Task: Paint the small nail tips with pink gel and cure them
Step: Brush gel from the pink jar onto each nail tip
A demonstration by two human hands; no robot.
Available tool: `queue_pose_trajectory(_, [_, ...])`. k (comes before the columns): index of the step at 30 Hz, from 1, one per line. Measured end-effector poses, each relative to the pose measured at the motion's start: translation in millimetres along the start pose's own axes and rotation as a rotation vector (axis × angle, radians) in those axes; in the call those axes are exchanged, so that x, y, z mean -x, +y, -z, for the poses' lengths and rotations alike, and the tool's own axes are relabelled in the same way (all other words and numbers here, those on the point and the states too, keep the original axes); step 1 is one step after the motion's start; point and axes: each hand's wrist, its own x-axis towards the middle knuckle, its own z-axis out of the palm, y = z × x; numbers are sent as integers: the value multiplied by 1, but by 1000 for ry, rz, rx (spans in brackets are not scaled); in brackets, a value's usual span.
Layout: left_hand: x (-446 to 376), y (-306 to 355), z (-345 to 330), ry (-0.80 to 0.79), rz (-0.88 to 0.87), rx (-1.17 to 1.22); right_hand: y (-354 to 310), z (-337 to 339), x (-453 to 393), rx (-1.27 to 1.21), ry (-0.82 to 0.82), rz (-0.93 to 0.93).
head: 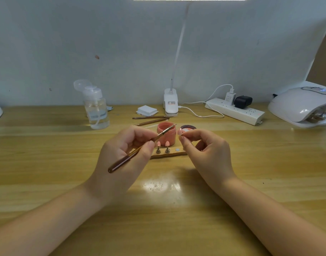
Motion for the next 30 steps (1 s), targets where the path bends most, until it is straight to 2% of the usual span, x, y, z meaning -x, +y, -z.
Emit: queue_pose_trajectory(30, [4, 4, -7, 39, -3, -5, -2, 0, 0, 9, -3, 25])
